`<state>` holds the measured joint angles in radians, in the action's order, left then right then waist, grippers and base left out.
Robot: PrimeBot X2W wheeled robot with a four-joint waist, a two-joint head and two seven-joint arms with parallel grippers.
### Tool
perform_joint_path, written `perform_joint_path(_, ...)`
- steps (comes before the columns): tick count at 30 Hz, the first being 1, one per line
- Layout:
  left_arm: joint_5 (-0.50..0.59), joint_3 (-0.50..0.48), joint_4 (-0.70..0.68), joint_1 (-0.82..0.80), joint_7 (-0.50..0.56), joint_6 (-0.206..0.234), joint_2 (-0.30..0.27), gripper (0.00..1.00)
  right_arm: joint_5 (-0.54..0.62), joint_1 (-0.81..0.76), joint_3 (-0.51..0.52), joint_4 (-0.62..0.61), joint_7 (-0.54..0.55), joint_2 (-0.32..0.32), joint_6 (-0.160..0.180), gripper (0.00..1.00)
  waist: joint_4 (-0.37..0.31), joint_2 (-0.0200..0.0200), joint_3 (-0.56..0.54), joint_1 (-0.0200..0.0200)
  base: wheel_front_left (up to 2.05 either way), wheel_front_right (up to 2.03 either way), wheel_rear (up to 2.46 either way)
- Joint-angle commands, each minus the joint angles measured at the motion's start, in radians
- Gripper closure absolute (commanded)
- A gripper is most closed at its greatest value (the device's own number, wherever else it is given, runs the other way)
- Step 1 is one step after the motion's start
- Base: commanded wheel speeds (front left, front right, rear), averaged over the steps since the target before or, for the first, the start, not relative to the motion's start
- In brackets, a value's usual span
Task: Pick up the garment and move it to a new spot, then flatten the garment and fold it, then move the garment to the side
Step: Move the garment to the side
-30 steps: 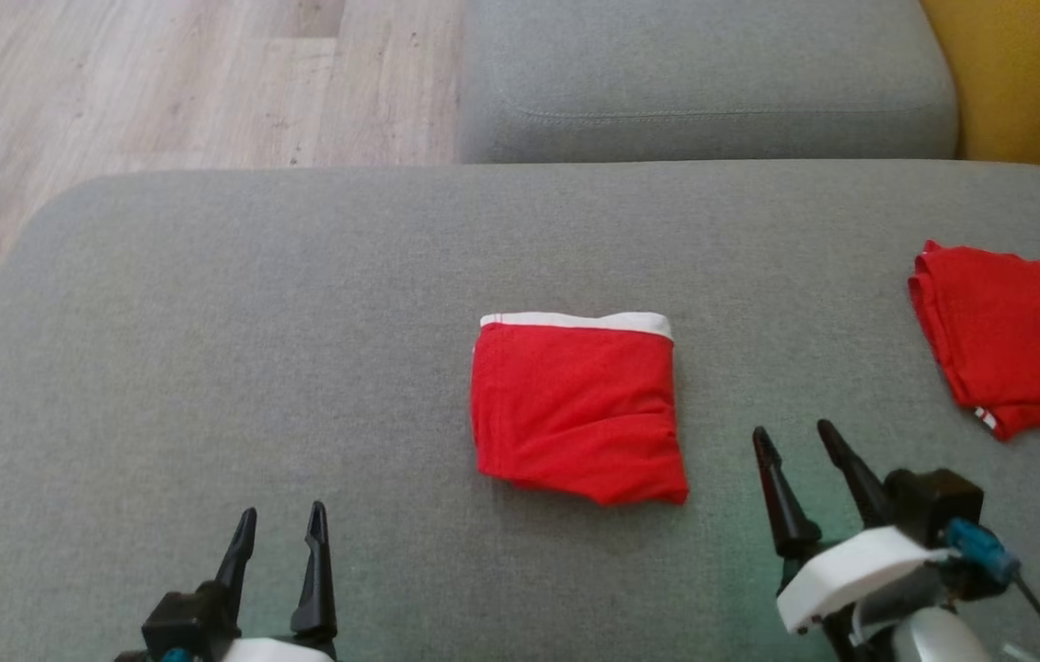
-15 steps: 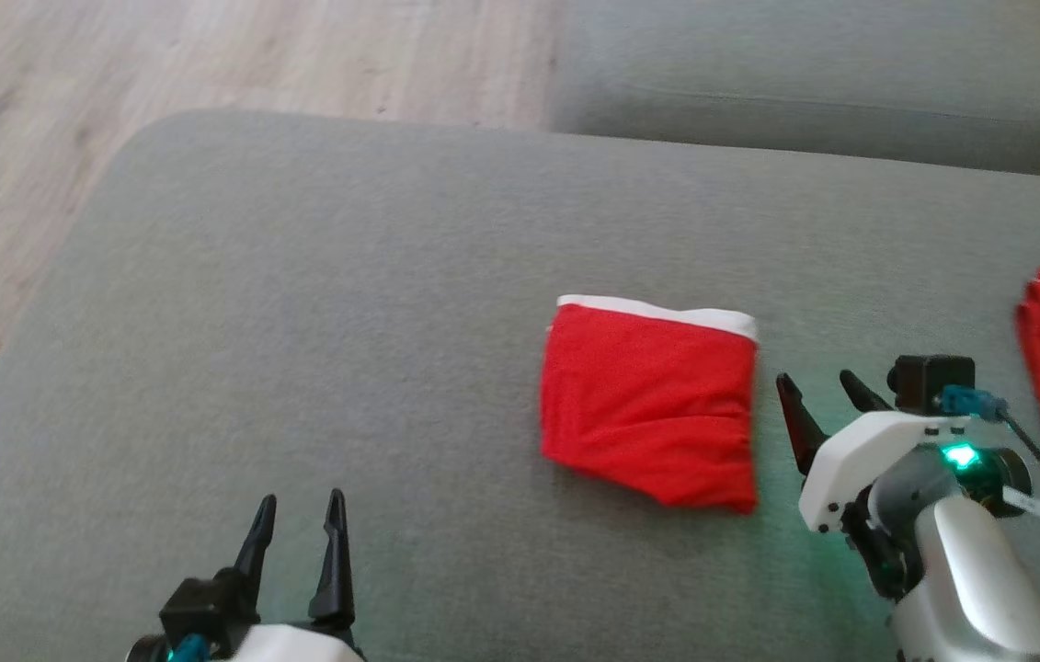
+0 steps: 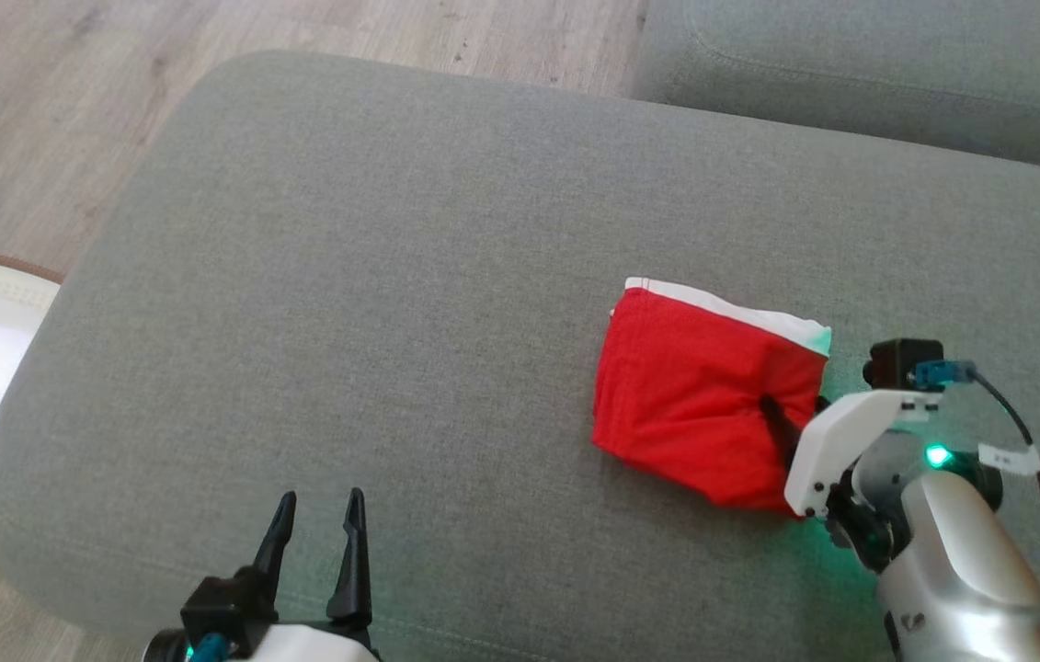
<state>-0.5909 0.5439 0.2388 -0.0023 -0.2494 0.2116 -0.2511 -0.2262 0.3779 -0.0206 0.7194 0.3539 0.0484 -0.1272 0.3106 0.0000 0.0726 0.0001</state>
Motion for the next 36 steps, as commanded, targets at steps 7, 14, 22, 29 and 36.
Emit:
perform_joint_path(7, 0.033, -0.051, -0.017, -0.058, -0.012, -0.015, 0.012, 0.00, -0.032, 0.097, -0.056, 0.019, -0.042, 0.002, -0.003, 1.00, -0.061, 0.0000, 0.033, -0.0001, 0.00, 0.00, 0.00)
perform_joint_path(14, 0.053, -0.066, -0.031, -0.078, -0.012, -0.024, 0.012, 0.00, -0.003, 0.151, -0.076, -0.008, -0.098, 0.008, -0.003, 1.00, -0.176, 0.0000, 0.076, -0.0001, 0.00, 0.00, 0.00)
perform_joint_path(22, 0.086, -0.060, -0.062, -0.145, -0.006, -0.037, -0.005, 0.00, 0.032, 0.174, -0.070, -0.136, -0.120, 0.071, -0.003, 1.00, -0.383, 0.0000, 0.170, -0.0001, 0.00, 0.00, 0.00)
perform_joint_path(29, 0.118, -0.041, -0.091, -0.217, 0.032, -0.045, -0.029, 0.00, 0.024, 0.160, -0.056, -0.245, -0.119, 0.089, -0.003, 1.00, -0.528, 0.0000, 0.251, -0.0001, 0.00, 0.00, 0.00)
perform_joint_path(36, 0.132, -0.027, -0.111, -0.241, 0.061, -0.045, -0.044, 0.00, -0.003, 0.169, -0.076, -0.289, -0.120, 0.088, -0.003, 1.00, -0.556, 0.0000, 0.282, -0.0001, 0.00, 0.00, 0.00)
